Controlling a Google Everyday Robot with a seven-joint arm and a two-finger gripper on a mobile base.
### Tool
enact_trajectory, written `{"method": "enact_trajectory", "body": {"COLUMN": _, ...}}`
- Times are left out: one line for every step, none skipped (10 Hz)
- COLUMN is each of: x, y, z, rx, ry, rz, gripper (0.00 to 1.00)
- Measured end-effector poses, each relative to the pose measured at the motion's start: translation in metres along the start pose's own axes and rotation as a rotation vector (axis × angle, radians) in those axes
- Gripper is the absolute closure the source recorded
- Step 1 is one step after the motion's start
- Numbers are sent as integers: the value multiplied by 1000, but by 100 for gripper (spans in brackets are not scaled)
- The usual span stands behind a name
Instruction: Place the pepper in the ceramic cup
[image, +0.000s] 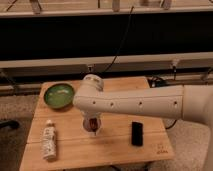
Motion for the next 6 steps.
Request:
{"method": "enact_trajectory", "body": {"x": 0, "y": 1, "z": 1, "rx": 3, "ry": -3, "rz": 2, "gripper": 30}}
{"method": "enact_trajectory", "body": {"x": 0, "y": 1, "z": 2, "rx": 6, "ry": -4, "rz": 3, "gripper": 23}}
{"method": "enact_trajectory", "body": {"x": 1, "y": 2, "z": 3, "rx": 8, "ry": -5, "rz": 4, "gripper": 20}}
{"method": "enact_trajectory", "body": {"x": 1, "y": 2, "z": 3, "rx": 10, "ry": -7, "rz": 6, "gripper": 20}}
{"method": "enact_trajectory", "body": {"x": 2, "y": 3, "z": 4, "rx": 10, "ry": -9, "rz": 8, "gripper": 20}}
{"method": "enact_trajectory", "body": {"x": 2, "y": 5, "z": 5, "rx": 7, "ry": -11, "rz": 11, "gripper": 22}}
